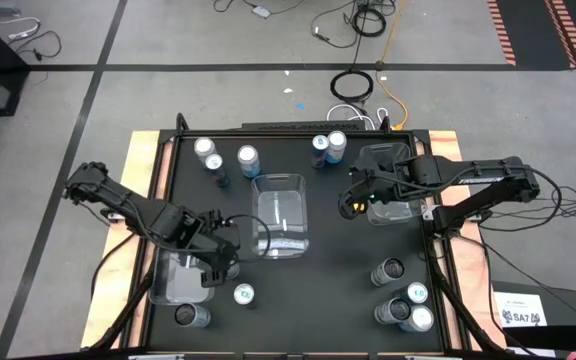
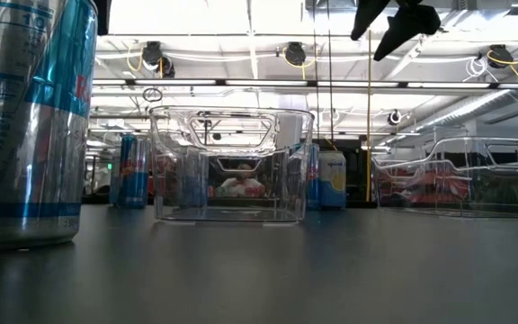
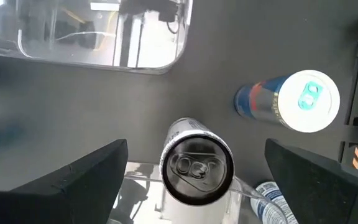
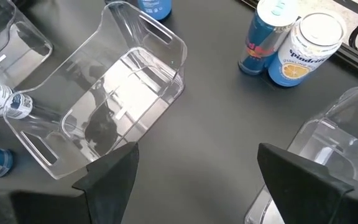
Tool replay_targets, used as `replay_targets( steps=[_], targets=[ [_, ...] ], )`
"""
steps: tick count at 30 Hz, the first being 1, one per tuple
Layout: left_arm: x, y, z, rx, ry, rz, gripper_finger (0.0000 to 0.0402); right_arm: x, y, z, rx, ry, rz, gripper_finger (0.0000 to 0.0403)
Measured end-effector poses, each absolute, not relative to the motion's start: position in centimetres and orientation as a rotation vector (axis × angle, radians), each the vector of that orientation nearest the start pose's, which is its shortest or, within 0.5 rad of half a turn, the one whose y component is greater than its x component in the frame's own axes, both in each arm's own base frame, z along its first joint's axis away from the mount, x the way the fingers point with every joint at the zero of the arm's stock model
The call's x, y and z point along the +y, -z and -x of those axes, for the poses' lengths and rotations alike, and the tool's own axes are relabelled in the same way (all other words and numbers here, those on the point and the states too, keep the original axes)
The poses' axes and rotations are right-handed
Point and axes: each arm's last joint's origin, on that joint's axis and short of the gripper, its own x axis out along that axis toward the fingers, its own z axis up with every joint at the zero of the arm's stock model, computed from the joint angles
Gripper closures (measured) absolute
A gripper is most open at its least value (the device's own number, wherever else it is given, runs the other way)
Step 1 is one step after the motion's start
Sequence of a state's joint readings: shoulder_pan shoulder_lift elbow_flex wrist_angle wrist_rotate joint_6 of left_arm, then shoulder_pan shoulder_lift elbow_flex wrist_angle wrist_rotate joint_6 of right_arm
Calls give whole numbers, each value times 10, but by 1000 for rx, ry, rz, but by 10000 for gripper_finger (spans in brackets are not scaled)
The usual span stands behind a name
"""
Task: Sort soda cans
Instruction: Move the white soda can to the top left of the table
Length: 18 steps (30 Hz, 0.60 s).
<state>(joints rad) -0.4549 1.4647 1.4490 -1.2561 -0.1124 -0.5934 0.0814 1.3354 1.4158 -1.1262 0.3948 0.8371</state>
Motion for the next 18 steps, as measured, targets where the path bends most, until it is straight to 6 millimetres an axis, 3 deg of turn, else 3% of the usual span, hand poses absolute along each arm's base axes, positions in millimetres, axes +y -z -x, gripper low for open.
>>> replay_targets(
  steps=[6, 13, 18],
  targets=[
    [-115, -329, -241, 1259, -66, 165, 15, 9, -358, -245, 824, 680, -510, 80],
    [-118, -299, -243, 1274, -98, 203, 15, 9, -358, -245, 826, 678, -508, 80],
    [-117, -290, -241, 1309, -103, 197, 15, 9, -358, -245, 829, 675, -502, 80]
  ],
)
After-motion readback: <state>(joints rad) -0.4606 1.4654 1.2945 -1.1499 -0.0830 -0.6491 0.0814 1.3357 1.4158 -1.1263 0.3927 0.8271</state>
